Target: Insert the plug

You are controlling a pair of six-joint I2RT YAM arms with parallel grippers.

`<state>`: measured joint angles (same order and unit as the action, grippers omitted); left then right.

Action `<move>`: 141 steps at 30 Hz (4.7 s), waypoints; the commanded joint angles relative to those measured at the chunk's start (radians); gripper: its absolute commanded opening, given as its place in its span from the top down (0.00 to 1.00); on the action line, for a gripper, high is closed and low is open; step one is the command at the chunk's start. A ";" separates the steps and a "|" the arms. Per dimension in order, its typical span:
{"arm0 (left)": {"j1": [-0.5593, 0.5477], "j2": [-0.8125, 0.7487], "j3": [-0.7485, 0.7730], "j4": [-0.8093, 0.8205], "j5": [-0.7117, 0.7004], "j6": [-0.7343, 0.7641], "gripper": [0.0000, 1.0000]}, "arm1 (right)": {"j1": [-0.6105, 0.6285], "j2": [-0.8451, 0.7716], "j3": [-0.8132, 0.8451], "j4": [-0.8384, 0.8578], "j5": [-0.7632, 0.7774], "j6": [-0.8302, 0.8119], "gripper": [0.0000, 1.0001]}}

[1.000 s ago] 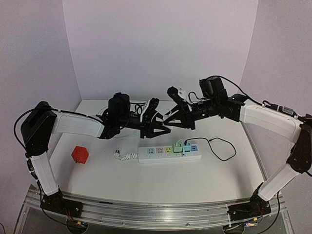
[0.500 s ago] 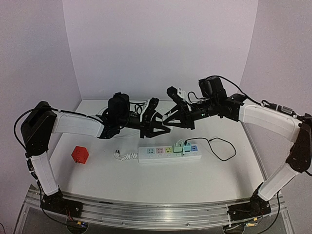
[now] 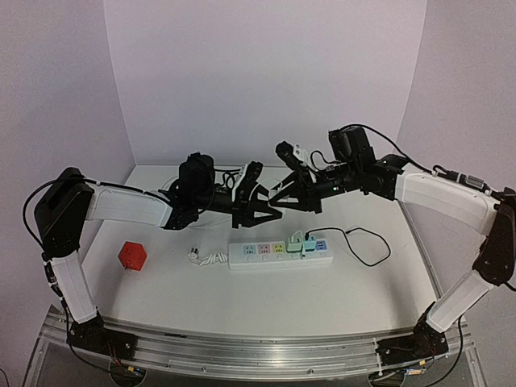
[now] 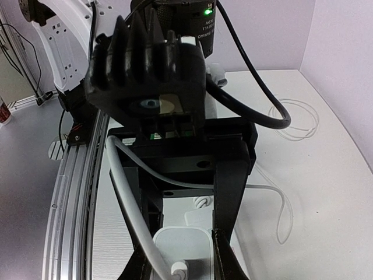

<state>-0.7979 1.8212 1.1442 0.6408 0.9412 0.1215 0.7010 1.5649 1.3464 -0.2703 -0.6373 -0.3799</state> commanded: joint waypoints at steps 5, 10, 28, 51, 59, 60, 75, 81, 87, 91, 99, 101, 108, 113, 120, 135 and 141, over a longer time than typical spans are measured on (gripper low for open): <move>0.006 -0.055 -0.015 0.062 0.010 0.020 1.00 | 0.002 -0.054 -0.005 0.017 0.009 0.004 1.00; 0.030 -0.076 -0.033 0.060 0.006 0.010 0.99 | 0.002 -0.060 -0.010 0.009 0.026 -0.007 1.00; 0.108 -0.195 -0.068 -0.158 0.143 0.239 0.28 | -0.001 -0.061 -0.008 -0.038 0.075 -0.031 1.00; 0.153 -0.129 0.081 -0.268 0.142 0.289 0.35 | 0.003 -0.045 0.056 -0.174 0.035 -0.100 1.00; 0.144 -0.074 0.188 -0.392 0.174 0.379 0.31 | 0.018 -0.057 0.089 -0.177 0.020 -0.105 1.00; 0.140 -0.069 0.199 -0.403 0.182 0.383 0.30 | 0.021 -0.057 0.091 -0.178 0.024 -0.107 1.00; 0.090 -0.108 0.136 -0.206 0.260 0.298 0.31 | 0.038 -0.063 0.096 -0.183 0.083 -0.127 1.00; 0.129 -0.166 0.063 -0.125 0.450 0.393 0.23 | 0.038 -0.131 0.042 -0.199 0.134 -0.127 1.00; 0.130 -0.205 0.070 -0.335 0.467 0.687 0.22 | 0.060 -0.154 0.025 -0.240 0.165 -0.133 1.00; 0.131 -0.197 0.094 -0.307 0.433 0.670 0.22 | 0.087 -0.154 0.016 -0.260 0.181 -0.140 1.00; 0.130 -0.149 0.132 -0.253 0.325 0.555 0.21 | 0.127 -0.172 0.012 -0.268 0.187 -0.133 1.00; 0.129 -0.135 0.149 -0.282 0.298 0.565 0.21 | 0.135 -0.169 0.016 -0.267 0.183 -0.129 1.00; 0.090 -0.134 0.145 -0.371 0.254 0.573 0.27 | 0.148 -0.121 0.082 -0.252 0.157 -0.135 1.00; 0.070 -0.141 0.135 -0.406 0.256 0.551 0.30 | 0.149 -0.101 0.095 -0.232 0.156 -0.138 1.00; 0.046 -0.153 0.104 -0.403 0.274 0.496 0.29 | 0.151 -0.093 0.097 -0.212 0.192 -0.141 1.00; 0.011 -0.111 0.086 -0.192 0.097 0.133 0.51 | 0.154 -0.091 0.079 -0.089 0.193 -0.077 1.00; 0.010 -0.123 0.060 -0.184 0.133 0.141 0.64 | 0.153 -0.104 0.070 -0.075 0.201 -0.069 1.00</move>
<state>-0.7853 1.6958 1.2254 0.3959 1.0878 0.2922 0.8429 1.4738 1.4052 -0.4079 -0.4141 -0.4703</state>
